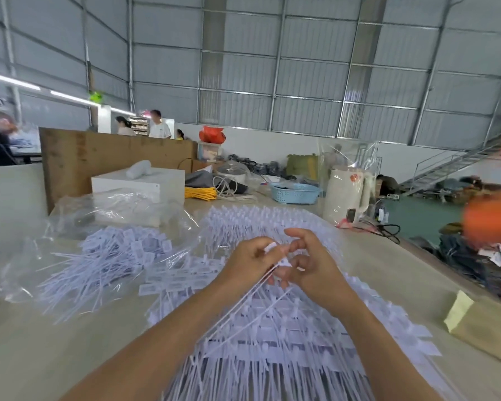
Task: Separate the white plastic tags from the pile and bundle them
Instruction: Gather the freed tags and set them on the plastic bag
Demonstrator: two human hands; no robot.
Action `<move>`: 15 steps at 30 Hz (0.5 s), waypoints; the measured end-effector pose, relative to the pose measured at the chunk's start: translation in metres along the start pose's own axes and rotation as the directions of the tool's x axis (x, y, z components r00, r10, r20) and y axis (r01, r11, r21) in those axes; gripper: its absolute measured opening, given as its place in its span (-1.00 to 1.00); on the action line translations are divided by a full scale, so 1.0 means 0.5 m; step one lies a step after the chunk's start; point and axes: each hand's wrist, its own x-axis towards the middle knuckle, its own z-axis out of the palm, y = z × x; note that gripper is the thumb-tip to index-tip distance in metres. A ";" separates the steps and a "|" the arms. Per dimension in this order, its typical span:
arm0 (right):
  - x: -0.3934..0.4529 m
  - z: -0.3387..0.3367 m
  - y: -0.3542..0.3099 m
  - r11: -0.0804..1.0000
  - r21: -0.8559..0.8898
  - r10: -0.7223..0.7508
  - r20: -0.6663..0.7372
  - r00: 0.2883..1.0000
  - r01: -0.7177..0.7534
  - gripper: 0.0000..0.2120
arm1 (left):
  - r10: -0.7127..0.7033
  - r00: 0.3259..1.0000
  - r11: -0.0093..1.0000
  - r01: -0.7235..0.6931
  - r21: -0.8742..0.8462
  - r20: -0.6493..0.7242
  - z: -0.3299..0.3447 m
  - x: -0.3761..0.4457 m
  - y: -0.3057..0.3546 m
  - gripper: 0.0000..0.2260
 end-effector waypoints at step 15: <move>0.010 0.005 0.023 0.898 -0.427 -0.134 -0.034 0.990 0.107 -0.65 | 0.131 0.990 0.985 -0.124 0.119 -0.052 -0.012 0.007 -0.013 -0.84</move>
